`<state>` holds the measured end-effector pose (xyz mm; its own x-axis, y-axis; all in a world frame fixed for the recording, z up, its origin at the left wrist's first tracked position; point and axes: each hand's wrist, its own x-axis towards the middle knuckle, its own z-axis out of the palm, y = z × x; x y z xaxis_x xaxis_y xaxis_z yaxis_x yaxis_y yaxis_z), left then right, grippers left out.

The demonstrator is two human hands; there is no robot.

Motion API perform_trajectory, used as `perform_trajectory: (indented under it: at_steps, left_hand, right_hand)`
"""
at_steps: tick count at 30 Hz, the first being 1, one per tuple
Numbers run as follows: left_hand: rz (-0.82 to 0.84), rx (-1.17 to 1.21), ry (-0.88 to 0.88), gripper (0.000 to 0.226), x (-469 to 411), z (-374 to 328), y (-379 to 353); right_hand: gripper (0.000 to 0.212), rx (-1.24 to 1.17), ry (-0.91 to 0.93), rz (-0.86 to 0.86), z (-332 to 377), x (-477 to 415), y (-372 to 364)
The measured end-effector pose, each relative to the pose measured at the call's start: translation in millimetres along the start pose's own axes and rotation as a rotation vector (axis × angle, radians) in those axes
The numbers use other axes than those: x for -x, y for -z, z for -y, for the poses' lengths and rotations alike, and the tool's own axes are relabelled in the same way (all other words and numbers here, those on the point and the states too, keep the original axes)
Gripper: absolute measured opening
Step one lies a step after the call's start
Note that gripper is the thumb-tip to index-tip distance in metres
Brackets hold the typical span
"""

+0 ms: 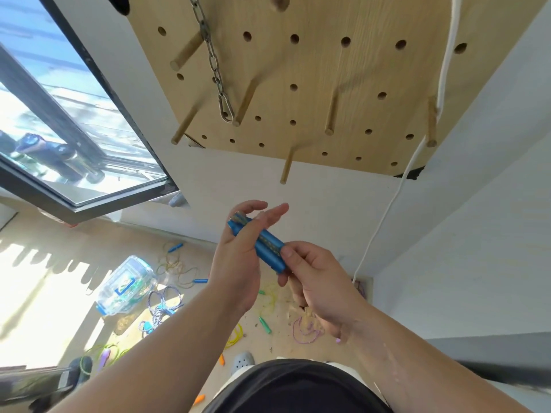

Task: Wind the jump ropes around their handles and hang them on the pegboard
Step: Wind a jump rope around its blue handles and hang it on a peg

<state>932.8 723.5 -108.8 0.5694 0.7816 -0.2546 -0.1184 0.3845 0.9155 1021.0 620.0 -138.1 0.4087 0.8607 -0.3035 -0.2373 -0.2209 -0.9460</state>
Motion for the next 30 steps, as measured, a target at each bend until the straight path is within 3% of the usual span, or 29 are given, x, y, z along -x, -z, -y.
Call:
perform_trajectory:
  at_steps: [4, 9, 17, 20, 22, 23, 24, 25, 27, 28, 30]
  left_hand:
    - [-0.105, -0.065, -0.045, 0.012, 1.4, 3.6, -1.4]
    - [-0.057, 0.069, 0.077, 0.017, 5.6, 1.3, -15.7]
    - [-0.059, 0.098, 0.126, 0.013, 6.8, 12.6, -23.4]
    - [-0.171, -0.189, 0.009, 0.021, 2.1, 18.1, -12.6]
    - [-0.198, -0.591, -0.264, 0.028, -2.6, 16.5, 0.9]
    - [-0.159, -0.853, -0.483, 0.024, -7.4, 14.4, 10.6]
    - [-0.034, -1.086, -0.662, 0.022, -11.0, 9.0, 18.3]
    - [0.142, -1.291, -0.755, 0.033, -13.8, 2.9, 24.4]
    - [0.461, -1.549, -0.714, 0.065, -16.2, -9.9, 27.5]
    - [0.528, -1.611, -0.653, 0.07, -15.4, -15.0, 25.4]
    - [0.55, -1.64, -0.507, 0.06, -12.1, -22.7, 21.4]
  right_hand:
    - [0.022, 0.093, 0.002, 0.039, 2.5, -1.9, 8.4]
    - [0.022, 0.237, 0.0, 0.05, 5.6, -0.6, 13.3]
    - [0.019, 0.102, 0.075, -0.036, 9.2, 2.9, 20.7]
    - [0.019, 0.182, 0.06, -0.052, 8.1, 0.1, 25.1]
    - [0.02, 0.266, 0.04, -0.05, 5.4, -1.6, 28.4]
    - [0.021, 0.305, 0.028, -0.039, 4.1, -1.5, 29.7]
    - [0.022, 0.331, 0.016, -0.022, 3.2, -0.8, 30.6]
    - [0.022, 0.344, 0.007, -0.002, 3.1, 0.0, 31.1]
    - [0.024, 0.37, -0.009, 0.041, 4.9, 1.7, 31.8]
    - [0.024, 0.383, -0.016, 0.062, 6.3, 2.2, 32.3]
    - [0.024, 0.408, -0.02, 0.095, 9.0, 2.3, 34.2]
